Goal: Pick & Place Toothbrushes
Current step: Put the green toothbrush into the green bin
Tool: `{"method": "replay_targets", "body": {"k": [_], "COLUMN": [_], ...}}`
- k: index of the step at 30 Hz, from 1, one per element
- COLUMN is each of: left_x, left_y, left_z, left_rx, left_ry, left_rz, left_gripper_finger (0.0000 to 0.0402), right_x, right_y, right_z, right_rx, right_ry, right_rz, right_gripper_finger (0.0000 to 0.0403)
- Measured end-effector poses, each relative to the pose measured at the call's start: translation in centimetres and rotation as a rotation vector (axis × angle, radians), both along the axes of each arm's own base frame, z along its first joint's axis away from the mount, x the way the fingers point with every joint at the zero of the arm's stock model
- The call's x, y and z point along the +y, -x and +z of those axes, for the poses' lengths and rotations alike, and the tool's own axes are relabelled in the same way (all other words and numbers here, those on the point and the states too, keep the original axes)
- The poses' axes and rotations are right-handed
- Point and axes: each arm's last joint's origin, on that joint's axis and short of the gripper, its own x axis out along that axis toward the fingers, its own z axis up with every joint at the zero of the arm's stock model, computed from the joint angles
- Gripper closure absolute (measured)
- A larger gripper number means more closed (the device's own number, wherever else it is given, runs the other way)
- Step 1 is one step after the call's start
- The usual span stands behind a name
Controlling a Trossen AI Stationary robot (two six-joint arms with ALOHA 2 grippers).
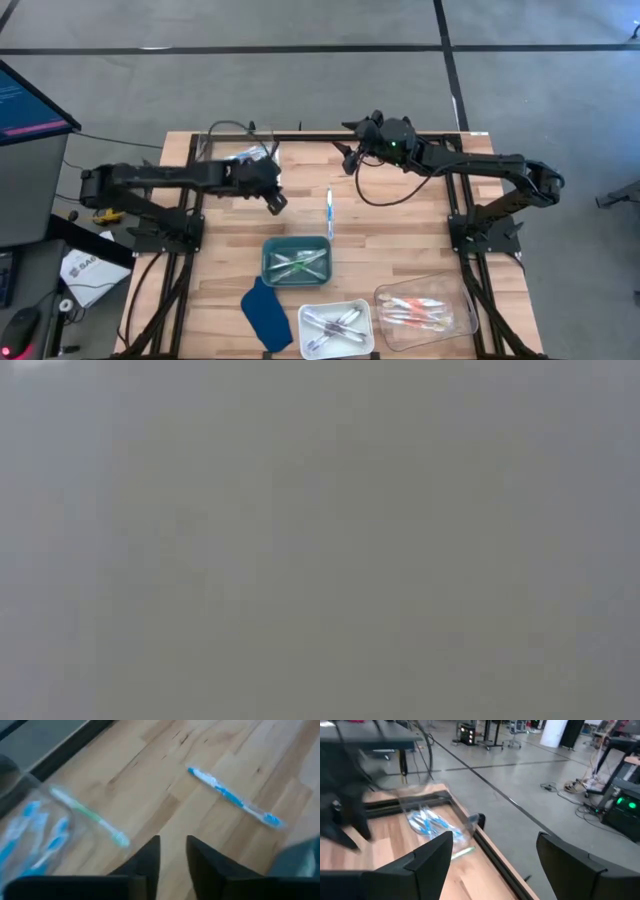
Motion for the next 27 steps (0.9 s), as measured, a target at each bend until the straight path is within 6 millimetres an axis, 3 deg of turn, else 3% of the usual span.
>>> {"method": "replay_targets", "body": {"k": [5,9,18,22,27], "left_x": [1.9,3.5,4.6,5.2,5.9], "left_y": [-0.3,-0.8,-2.5,-2.7,-2.6], "left_z": [4.1,5.0,2.5,1.7,1.2], "left_rx": [0.015,0.008,0.067,0.071,0.074], "left_ry": [0.080,0.182,0.545,0.572,0.484], "left_rz": [0.117,0.140,0.083,0.262,0.410], "left_gripper_finger": [0.0369,0.0390,0.0359,0.0348,0.0360], "right_x": [-0.7,-1.0,-1.0,-1.0,-0.8], "right_y": [0.4,0.6,0.9,0.9,0.9], "right_z": [-0.3,-0.7,-1.4,-1.5,-1.6], "right_rx": [0.009,0.030,0.085,0.079,0.086], "right_ry": [-0.048,-0.093,-0.140,-0.161,-0.174], "right_rz": [-0.029,-0.047,-0.062,-0.069,-0.067], "right_gripper_finger": [0.0121,0.0121,0.0121,0.0121,0.0121]}}
